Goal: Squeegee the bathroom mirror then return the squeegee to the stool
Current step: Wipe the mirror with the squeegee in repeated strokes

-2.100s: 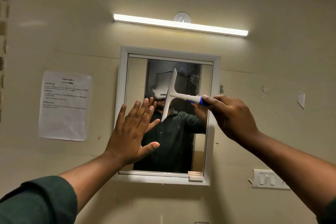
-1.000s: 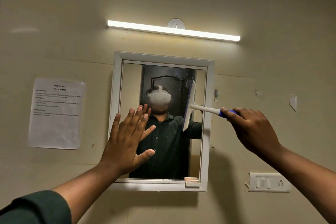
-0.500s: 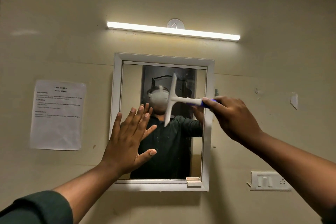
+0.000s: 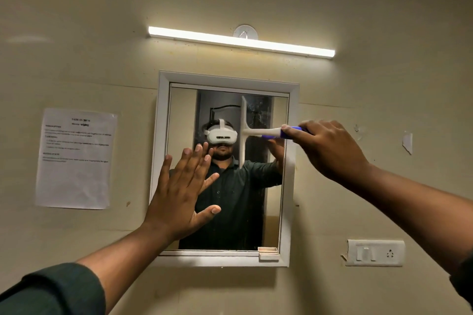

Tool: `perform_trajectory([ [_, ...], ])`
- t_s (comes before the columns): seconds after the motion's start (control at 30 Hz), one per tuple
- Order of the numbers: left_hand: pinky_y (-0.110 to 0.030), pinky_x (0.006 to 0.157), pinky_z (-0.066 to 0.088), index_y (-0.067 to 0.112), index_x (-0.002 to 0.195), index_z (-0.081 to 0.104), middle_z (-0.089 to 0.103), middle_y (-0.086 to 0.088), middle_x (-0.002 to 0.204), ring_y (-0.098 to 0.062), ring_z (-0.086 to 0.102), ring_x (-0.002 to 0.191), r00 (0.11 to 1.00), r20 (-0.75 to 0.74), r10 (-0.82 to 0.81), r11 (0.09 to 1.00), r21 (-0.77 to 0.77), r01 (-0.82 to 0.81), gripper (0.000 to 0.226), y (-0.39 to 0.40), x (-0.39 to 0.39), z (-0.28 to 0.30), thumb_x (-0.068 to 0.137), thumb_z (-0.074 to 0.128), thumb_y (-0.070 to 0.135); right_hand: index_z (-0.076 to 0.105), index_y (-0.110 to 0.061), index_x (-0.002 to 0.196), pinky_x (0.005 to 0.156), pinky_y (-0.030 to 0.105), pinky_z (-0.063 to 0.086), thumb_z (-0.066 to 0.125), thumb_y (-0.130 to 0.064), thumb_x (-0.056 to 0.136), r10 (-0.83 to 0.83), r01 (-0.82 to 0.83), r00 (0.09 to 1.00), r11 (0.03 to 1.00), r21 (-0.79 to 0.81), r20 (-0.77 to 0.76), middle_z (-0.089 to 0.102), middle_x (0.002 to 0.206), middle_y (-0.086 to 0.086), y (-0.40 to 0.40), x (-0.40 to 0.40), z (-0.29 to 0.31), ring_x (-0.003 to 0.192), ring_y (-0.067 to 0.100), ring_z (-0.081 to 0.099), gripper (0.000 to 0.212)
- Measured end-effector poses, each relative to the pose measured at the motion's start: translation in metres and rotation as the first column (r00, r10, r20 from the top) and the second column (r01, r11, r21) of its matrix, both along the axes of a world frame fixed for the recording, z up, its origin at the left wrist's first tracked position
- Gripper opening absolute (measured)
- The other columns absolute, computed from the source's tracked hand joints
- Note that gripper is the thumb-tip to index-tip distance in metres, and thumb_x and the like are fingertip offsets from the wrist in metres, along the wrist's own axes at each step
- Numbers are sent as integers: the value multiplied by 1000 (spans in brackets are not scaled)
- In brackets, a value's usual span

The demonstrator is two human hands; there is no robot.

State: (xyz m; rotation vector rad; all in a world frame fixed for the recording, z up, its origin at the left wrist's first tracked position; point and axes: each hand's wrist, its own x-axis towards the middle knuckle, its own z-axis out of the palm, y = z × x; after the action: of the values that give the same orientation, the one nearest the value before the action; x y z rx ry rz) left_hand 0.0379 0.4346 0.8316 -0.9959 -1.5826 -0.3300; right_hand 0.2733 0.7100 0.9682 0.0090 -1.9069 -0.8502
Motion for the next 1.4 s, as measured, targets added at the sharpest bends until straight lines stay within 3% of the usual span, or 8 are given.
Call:
perform_trajectory([
  [0.2, -57, 133, -9, 11, 171, 27, 7, -13, 182, -33, 6, 168, 1000, 7, 0, 1000, -3, 0, 99, -1, 0, -2, 101, 18, 81, 59, -23, 147, 69, 35, 32, 54, -17, 105, 5, -8, 997, 999, -35, -74, 69, 104, 12, 42, 40, -8, 74, 34, 56, 42],
  [0.43, -57, 133, -10, 12, 171, 26, 5, -11, 182, -32, 3, 168, 999, 16, 29, 1000, -7, -29, 99, -9, -5, -9, 101, 19, 82, 61, -21, 145, 66, 38, 39, 61, -18, 101, 7, -29, 993, 981, -191, -114, 70, 107, 12, 67, 54, -25, 78, 35, 56, 44],
  [0.6, -57, 133, -11, 11, 171, 27, 3, -11, 182, -30, 0, 168, 1000, 6, 24, 1000, 9, -24, 99, -6, -3, -5, 102, 18, 82, 58, -18, 147, 60, 26, 39, 62, -22, 101, 153, -200, 976, 910, -363, -155, 68, 107, 9, 19, 29, -28, 78, 23, 57, 47],
  [0.73, -55, 132, -14, 11, 170, 28, 7, -13, 182, -32, 2, 168, 1000, 1, 22, 1000, -3, -22, 100, -5, 4, -11, 101, 18, 82, 54, -28, 150, 57, 25, 44, 49, -42, 105, 200, -187, 979, 950, -251, 30, 68, 112, 5, -30, -1, -24, 73, 19, 58, 47],
  [0.83, -53, 132, -16, 12, 171, 26, 5, -13, 182, -32, 1, 168, 999, 14, 36, 999, -4, -36, 100, -9, 4, -19, 101, 17, 82, 53, -31, 151, 59, 25, 44, 58, -40, 105, 178, -163, 977, 978, -128, 114, 68, 115, 3, -55, -28, -26, 78, 15, 60, 47],
  [0.93, -55, 133, -13, 8, 171, 22, 0, -12, 182, -30, -1, 168, 998, 20, 52, 998, 22, -52, 102, -16, -4, -20, 101, 16, 81, 50, -33, 152, 60, 30, 54, 60, -36, 106, 185, -178, 971, 982, -61, 148, 68, 116, 4, -73, -53, -32, 83, 19, 65, 47],
  [1.23, -53, 132, -17, 9, 171, 23, -3, -10, 182, -27, -6, 168, 996, -16, 86, 996, 37, -86, 99, -17, -13, -6, 102, 18, 79, 51, -30, 153, 60, 32, 58, 70, -30, 101, 200, -186, 975, 973, -134, 98, 71, 122, 13, -54, -46, -77, 81, 26, 70, 55],
  [1.4, -53, 132, -16, 10, 171, 23, -1, -10, 182, -28, -4, 169, 998, 3, 66, 998, 5, -66, 100, -10, -11, -15, 101, 17, 81, 55, -30, 149, 52, 36, 51, 66, -22, 100, 185, -190, 982, 936, -295, -42, 69, 108, 7, 8, -2, -131, 71, 27, 59, 52],
])
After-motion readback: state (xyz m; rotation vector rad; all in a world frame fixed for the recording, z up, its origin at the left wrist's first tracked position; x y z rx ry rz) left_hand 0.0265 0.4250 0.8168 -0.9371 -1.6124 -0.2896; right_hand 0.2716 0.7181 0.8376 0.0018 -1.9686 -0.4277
